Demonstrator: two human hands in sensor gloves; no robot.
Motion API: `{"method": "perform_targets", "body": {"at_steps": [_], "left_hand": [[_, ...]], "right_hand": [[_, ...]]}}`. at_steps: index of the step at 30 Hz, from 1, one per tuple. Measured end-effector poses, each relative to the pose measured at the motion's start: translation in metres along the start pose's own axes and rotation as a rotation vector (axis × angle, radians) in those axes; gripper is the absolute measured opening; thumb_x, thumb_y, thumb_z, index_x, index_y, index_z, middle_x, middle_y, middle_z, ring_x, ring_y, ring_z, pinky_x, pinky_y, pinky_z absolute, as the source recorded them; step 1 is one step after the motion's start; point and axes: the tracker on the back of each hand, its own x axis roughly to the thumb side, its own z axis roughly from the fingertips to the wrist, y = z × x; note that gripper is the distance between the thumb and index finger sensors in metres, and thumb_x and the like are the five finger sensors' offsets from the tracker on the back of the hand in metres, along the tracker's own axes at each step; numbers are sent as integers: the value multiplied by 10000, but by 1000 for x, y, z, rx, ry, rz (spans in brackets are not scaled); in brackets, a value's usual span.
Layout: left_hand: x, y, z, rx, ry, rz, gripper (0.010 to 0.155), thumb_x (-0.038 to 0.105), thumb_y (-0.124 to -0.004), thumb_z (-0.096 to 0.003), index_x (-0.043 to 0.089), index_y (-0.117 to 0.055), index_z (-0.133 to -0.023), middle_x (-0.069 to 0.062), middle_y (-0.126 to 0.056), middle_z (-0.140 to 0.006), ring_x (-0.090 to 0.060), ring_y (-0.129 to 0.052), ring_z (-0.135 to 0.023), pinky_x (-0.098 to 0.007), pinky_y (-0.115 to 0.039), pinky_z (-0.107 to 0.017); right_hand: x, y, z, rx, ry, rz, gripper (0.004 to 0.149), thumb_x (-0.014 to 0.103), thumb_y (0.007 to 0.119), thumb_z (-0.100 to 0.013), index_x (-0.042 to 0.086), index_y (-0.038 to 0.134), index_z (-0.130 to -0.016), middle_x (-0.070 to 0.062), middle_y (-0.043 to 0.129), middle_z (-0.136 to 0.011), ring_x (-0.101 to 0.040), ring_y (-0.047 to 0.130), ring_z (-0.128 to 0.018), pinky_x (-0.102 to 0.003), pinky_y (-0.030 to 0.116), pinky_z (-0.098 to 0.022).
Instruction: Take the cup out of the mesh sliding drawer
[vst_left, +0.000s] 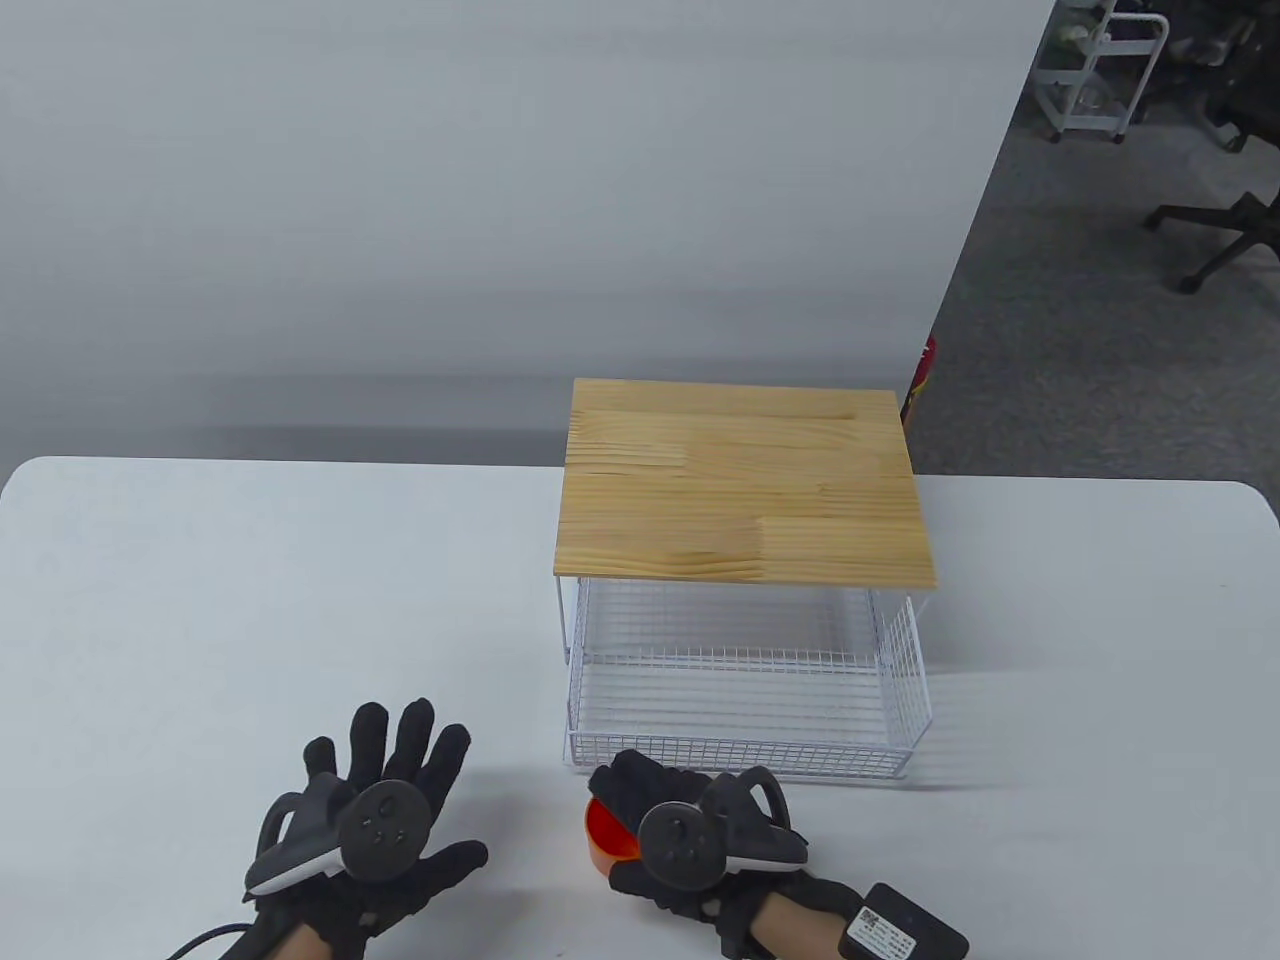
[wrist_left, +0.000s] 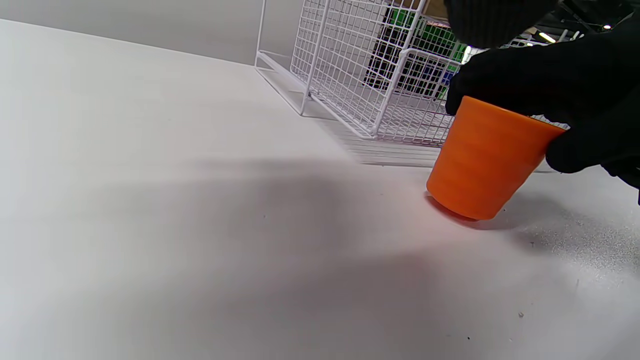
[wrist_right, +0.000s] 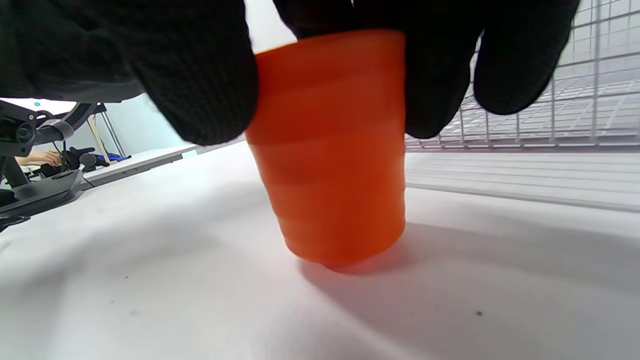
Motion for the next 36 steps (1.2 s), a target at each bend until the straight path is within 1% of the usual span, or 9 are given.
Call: {"method": "perform_targets", "body": {"at_steps": [11, 14, 16, 19, 21, 23, 24, 30, 36], "left_hand": [[1, 0, 0, -1, -4, -3, 958, 683, -556, -563, 168, 31, -1117, -231, 134, -1110, -641, 147, -921, -836, 30, -490], [1, 0, 0, -2, -3, -5, 956, 683, -556, -563, 169, 30, -1117, -232, 132, -1110, -640, 146, -922, -836, 29, -490], [1, 1, 0, 0, -3, -4, 957, 682, -558, -563, 170, 30, -1117, -230, 133, -1110, -640, 146, -922, -835, 29, -490], [1, 1, 0, -2, -2, -2, 957, 683, -557, -563, 170, 31, -1117, -231, 134, -1110, -640, 146, -922, -835, 29, -490], [1, 1, 0, -3, -3, -2, 956, 683, -556, -564, 169, 31, -1117, -231, 134, -1110, -640, 147, -922, -835, 30, -490], [2, 1, 0, -4, -4, -4, 957, 683, -557, -564, 168, 31, -1117, -232, 134, -1110, -640, 145, -922, -835, 29, -490], [2, 1, 0, -4, -5, -4, 959, 684, -557, -561, 170, 31, -1117, -230, 134, -1110, -640, 146, -922, -835, 30, -491], [2, 1, 0, -5, -5, -5, 957, 683, -558, -562, 168, 29, -1117, -231, 134, -1110, -641, 146, -921, -835, 29, -490], [3, 0, 0, -5, -3, -5, 956, 682, -557, -563, 168, 30, -1116, -230, 135, -1110, -640, 146, -922, -835, 29, -491]], "right_hand": [[3, 6, 1, -4, 2, 28, 854, 471, 901, -448, 64, 493, -1079, -455, 506, -1098, -650, 711, -933, -781, 624, -691], [3, 5, 2, 22, 8, 44, 895, 506, 893, -442, 65, 459, -1089, -448, 500, -1104, -695, 643, -961, -803, 585, -704], [2, 3, 4, -1, 2, 17, 916, 537, 886, -434, 67, 454, -1091, -421, 510, -1105, -720, 613, -971, -811, 580, -702], [0, -9, 8, -44, 12, -3, 902, 552, 874, -435, 81, 469, -1089, -314, 571, -1101, -738, 596, -978, -810, 582, -704], [-1, -20, 12, -96, 19, -12, 873, 553, 861, -444, 91, 491, -1085, -283, 594, -1106, -731, 602, -979, -791, 620, -690], [-2, -32, 16, -159, 19, -24, 847, 541, 861, -449, 98, 510, -1080, -286, 601, -1109, -538, 824, -894, -726, 710, -645], [-3, -40, 19, -198, 20, -27, 832, 534, 859, -453, 102, 521, -1077, -284, 608, -1109, -511, 850, -893, -709, 732, -637], [-10, -68, 33, -296, 70, 38, 767, 506, 860, -466, 126, 575, -1069, -263, 654, -1109, -594, 643, -1018, -745, 559, -718], [-31, -82, 40, -332, 170, 72, 722, 470, 874, -469, 145, 609, -1057, -256, 676, -1110, -587, 602, -1041, -732, 529, -734]]}}
